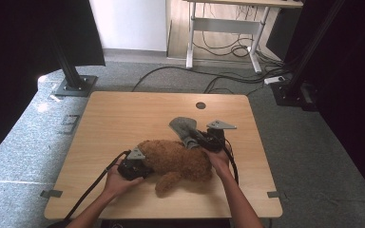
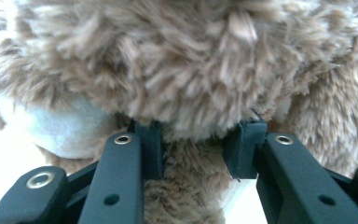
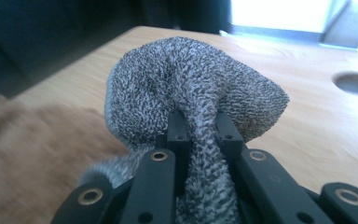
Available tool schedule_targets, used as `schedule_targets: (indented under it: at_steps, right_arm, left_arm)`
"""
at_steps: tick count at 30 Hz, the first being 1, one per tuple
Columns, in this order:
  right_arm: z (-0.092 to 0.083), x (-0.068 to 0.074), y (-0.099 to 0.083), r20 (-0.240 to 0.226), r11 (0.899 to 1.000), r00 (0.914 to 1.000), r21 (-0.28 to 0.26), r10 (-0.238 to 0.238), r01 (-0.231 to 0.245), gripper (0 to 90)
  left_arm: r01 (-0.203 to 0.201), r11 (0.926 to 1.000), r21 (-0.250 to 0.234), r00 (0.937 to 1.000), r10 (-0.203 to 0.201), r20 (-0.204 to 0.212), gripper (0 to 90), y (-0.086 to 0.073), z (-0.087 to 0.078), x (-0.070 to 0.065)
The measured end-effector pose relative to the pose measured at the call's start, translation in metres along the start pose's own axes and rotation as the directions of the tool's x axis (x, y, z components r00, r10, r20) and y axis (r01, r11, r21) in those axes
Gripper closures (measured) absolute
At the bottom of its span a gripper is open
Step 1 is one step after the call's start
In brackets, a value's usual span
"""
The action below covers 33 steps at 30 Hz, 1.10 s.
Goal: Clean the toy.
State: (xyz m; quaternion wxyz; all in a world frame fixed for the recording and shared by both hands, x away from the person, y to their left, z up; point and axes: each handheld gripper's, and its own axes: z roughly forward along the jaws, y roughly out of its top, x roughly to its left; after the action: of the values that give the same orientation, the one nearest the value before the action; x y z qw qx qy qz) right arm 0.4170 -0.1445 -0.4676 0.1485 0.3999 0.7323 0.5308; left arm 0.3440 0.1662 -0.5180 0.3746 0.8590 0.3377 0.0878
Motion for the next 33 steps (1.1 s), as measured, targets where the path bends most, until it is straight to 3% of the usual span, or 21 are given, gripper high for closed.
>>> schedule_targets:
  at_steps: [5,9,14,18,24,33]
  right_arm:
    - [0.012,0.029,0.021,-0.058,0.998,0.9959,0.006,-0.069,0.07,80.8]
    - [0.026,0.048,0.03,-0.087,0.994,0.9918,0.045,-0.094,0.098,80.8]
    - [0.048,0.07,0.034,-0.12,0.989,0.9878,0.101,-0.098,0.111,80.6]
    - [0.07,0.084,0.032,-0.13,0.978,0.9841,0.154,-0.121,0.141,80.5]
    - [0.087,0.084,0.028,-0.125,0.96,0.9877,0.251,-0.095,0.124,80.5]
    - [0.084,0.076,0.027,-0.111,0.945,0.9919,0.314,-0.061,0.093,80.5]
  left_arm:
    - [-0.007,1.0,0.006,1.0,0.007,-0.003,62.1,-0.001,0.0,-0.001]
    - [-0.01,0.9999,0.005,0.9999,0.01,-0.006,62.2,-0.003,0.001,-0.002]
    - [-0.006,1.0,0.003,1.0,0.006,-0.004,62.2,-0.003,0.001,-0.002]
    - [-0.007,1.0,0.004,1.0,0.007,-0.006,62.3,-0.003,0.001,-0.003]
    - [-0.021,0.9997,0.007,0.9996,0.022,-0.018,62.4,-0.005,0.002,-0.006]
    - [-0.034,0.9994,0.012,0.9993,0.034,-0.015,63.0,-0.007,0.004,-0.011]
